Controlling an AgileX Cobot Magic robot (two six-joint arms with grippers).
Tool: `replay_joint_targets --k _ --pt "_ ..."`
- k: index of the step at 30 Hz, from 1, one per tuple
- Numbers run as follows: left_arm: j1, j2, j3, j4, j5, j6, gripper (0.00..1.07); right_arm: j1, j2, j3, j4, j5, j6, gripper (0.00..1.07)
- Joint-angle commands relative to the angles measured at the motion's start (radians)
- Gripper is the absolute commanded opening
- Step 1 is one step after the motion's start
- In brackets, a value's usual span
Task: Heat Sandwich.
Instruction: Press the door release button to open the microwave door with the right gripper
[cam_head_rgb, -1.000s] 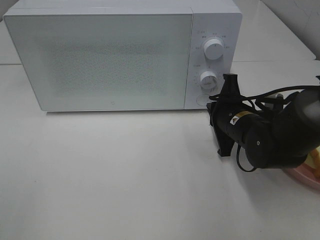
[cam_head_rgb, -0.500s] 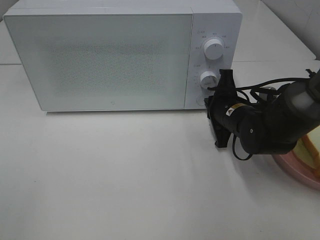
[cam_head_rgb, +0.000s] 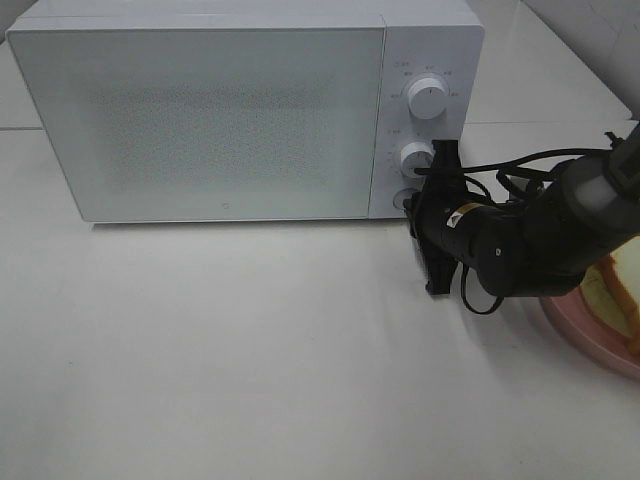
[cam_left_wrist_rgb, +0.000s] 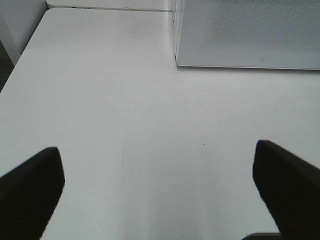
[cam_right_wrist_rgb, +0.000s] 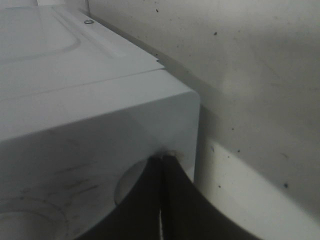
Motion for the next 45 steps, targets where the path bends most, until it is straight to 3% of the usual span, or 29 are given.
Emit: replay_joint_targets --k 1,12,27,45 --pt "0.002 -0.02 0.001 -0.001 -0.008 0.0 0.98 -0.005 -0.021 -0.013 -0.014 -0.016 0.004 0.0" --pt "0.002 -0.02 0.001 -0.001 -0.008 0.0 0.98 0.033 -0.032 -0.013 0.033 0.004 0.014 0.0" --pt "0.002 -0.02 0.001 -0.001 -0.008 0.0 0.98 0.033 -0.032 -0.016 0.101 -0.126 -0.046 0.0" --pt "0.002 -0.02 0.001 -0.001 -0.008 0.0 0.98 0.032 0.058 -0.17 0.124 -0.31 -0.1 0.0"
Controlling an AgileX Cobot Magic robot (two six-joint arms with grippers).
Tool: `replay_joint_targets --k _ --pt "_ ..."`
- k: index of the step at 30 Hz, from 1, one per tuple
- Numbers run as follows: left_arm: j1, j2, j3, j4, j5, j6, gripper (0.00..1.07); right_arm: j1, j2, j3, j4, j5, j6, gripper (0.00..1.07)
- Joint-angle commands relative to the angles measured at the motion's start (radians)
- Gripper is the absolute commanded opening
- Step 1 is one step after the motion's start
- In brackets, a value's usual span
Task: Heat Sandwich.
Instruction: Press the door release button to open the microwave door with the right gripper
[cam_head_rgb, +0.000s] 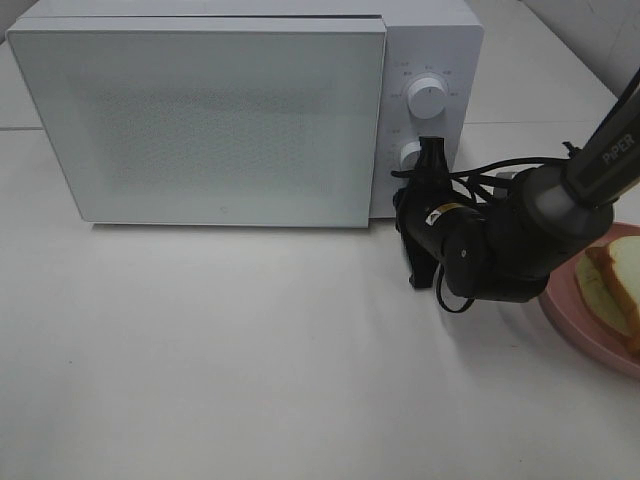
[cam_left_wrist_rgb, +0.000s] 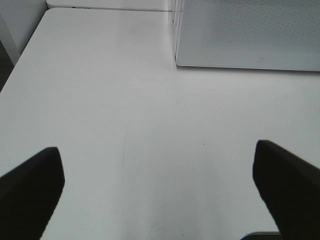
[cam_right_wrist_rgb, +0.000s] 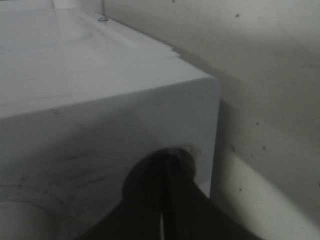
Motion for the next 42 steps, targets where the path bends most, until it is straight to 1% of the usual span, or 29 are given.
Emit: replay_joint_targets --k 1,20,29,31,33,36,42 --pt "0.002 -0.02 0.001 -0.001 -0.008 0.0 0.98 -0.024 -0.003 -0.099 -0.021 -0.236 -0.04 0.0" --pt "0.002 -0.02 0.001 -0.001 -0.008 0.0 0.98 -0.024 -0.003 -0.098 -0.021 -0.227 -0.056 0.0" --pt "0.002 -0.02 0.001 -0.001 -0.008 0.0 0.98 -0.024 -0.011 -0.096 -0.022 -0.15 -0.056 0.0" --pt "0.002 -0.02 0.001 -0.001 -0.008 0.0 0.98 -0.024 -0.032 -0.073 -0.018 -0.097 -0.056 0.0" --pt "0.002 -0.02 0.001 -0.001 -0.008 0.0 0.98 -0.024 -0.037 -0.062 -0.016 -0.084 -0.056 0.0" --pt "0.002 -0.02 0.001 -0.001 -0.008 0.0 0.98 -0.023 -0.061 -0.016 -0.03 -0.024 -0.022 0.0" --pt "0.002 -0.02 0.001 -0.001 -0.008 0.0 0.98 -0.012 -0.086 0.045 -0.03 0.03 0.011 0.0"
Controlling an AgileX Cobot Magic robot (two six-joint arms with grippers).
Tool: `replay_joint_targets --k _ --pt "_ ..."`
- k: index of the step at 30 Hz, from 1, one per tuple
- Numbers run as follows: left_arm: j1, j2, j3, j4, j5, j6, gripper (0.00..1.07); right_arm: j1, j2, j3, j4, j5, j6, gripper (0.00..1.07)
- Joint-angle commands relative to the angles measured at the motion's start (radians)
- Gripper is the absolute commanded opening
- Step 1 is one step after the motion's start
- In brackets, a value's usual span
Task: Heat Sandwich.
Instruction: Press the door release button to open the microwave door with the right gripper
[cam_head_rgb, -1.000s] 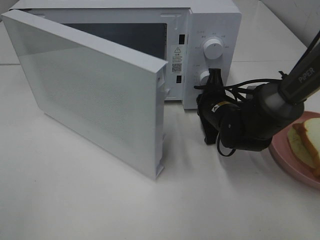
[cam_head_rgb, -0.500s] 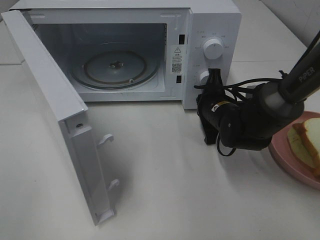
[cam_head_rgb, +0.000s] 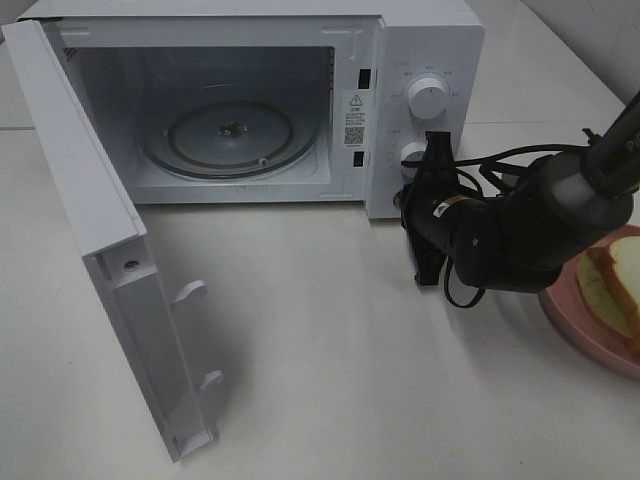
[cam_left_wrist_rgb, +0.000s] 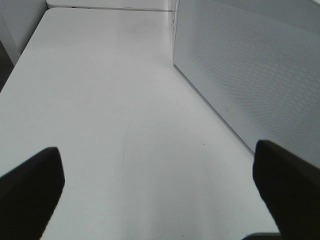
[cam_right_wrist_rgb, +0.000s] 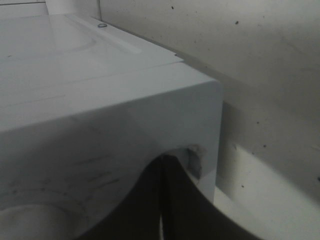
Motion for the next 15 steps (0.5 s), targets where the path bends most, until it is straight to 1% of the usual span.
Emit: replay_joint_targets --k 1,6,11,13,15 --pt "0.002 -0.02 0.001 -0.001 -0.008 0.0 0.98 -0.006 -0.042 0.027 -0.029 -0.017 0.009 0.0" --pt "0.002 -0.02 0.001 -0.001 -0.008 0.0 0.98 0.005 -0.101 0.081 -0.03 0.071 -0.012 0.0" --pt "0.002 -0.02 0.001 -0.001 -0.008 0.0 0.98 0.005 -0.143 0.11 -0.032 0.18 -0.065 0.0" --pt "0.002 -0.02 0.001 -0.001 -0.008 0.0 0.98 0.005 -0.152 0.113 -0.033 0.193 -0.077 0.0" --pt "0.002 -0.02 0.001 -0.001 -0.008 0.0 0.98 0.005 -0.19 0.121 -0.048 0.261 -0.134 0.0"
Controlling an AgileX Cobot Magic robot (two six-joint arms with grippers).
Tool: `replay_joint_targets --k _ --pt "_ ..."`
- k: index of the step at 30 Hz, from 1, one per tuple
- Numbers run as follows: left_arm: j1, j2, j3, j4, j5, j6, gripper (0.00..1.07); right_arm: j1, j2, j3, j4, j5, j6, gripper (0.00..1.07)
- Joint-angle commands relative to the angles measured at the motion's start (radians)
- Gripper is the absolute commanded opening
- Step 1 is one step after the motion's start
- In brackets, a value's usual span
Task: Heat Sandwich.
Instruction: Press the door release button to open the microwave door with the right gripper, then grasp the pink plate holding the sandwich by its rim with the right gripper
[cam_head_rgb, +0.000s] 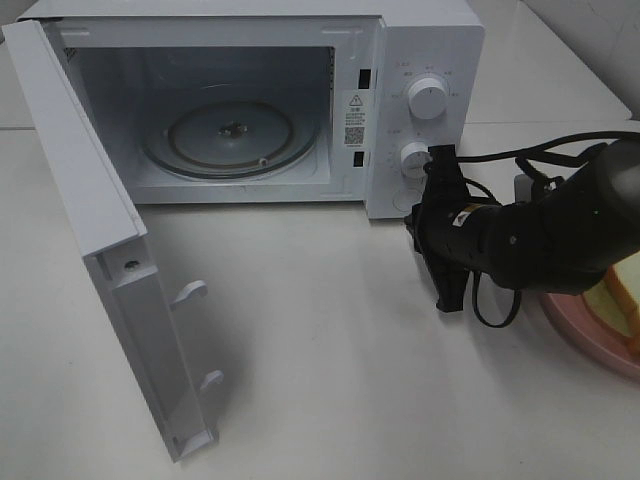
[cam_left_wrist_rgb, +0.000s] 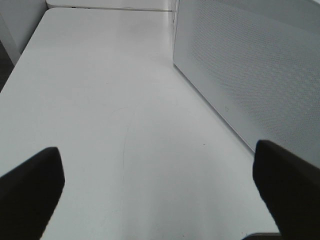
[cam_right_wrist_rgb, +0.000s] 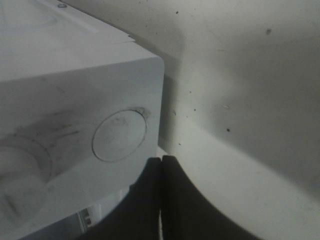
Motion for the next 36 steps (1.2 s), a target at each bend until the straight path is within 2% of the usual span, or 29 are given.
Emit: replay_joint_targets --k 1,7,10,17,21,22,25,29,30,36 --pt "0.002 -0.02 0.001 -0.001 -0.008 0.0 0.98 -0.001 -0.056 0.005 -0.032 0.1 -0.082 0.01" --pt "0.002 -0.02 0.001 -0.001 -0.008 0.0 0.98 -0.001 -0.124 0.005 -0.09 0.263 -0.186 0.02" --pt "0.002 -0.02 0.001 -0.001 -0.008 0.0 0.98 -0.001 -0.178 0.004 -0.129 0.387 -0.333 0.03" --pt "0.002 -0.02 0.001 -0.001 -0.008 0.0 0.98 -0.001 -0.249 0.003 -0.132 0.547 -0.641 0.04" --pt "0.002 -0.02 0.001 -0.001 -0.008 0.0 0.98 -0.001 -0.299 -0.004 -0.135 0.734 -1.078 0.06" --pt "0.002 -0.02 0.001 -0.001 -0.008 0.0 0.98 -0.001 -0.299 -0.004 -0.135 0.734 -1.078 0.06" --pt "0.002 -0.02 0.001 -0.001 -0.008 0.0 0.98 -0.001 -0.323 -0.004 -0.135 0.849 -1.385 0.07" --pt "0.002 -0.02 0.001 -0.001 -0.008 0.0 0.98 -0.001 -0.342 -0.004 -0.146 0.922 -1.52 0.08" --pt "0.002 -0.02 0.001 -0.001 -0.008 0.0 0.98 -0.001 -0.363 -0.007 -0.183 0.972 -1.562 0.09" --pt "0.002 -0.02 0.001 -0.001 -0.008 0.0 0.98 -0.01 -0.416 -0.046 -0.314 1.113 -1.539 0.12"
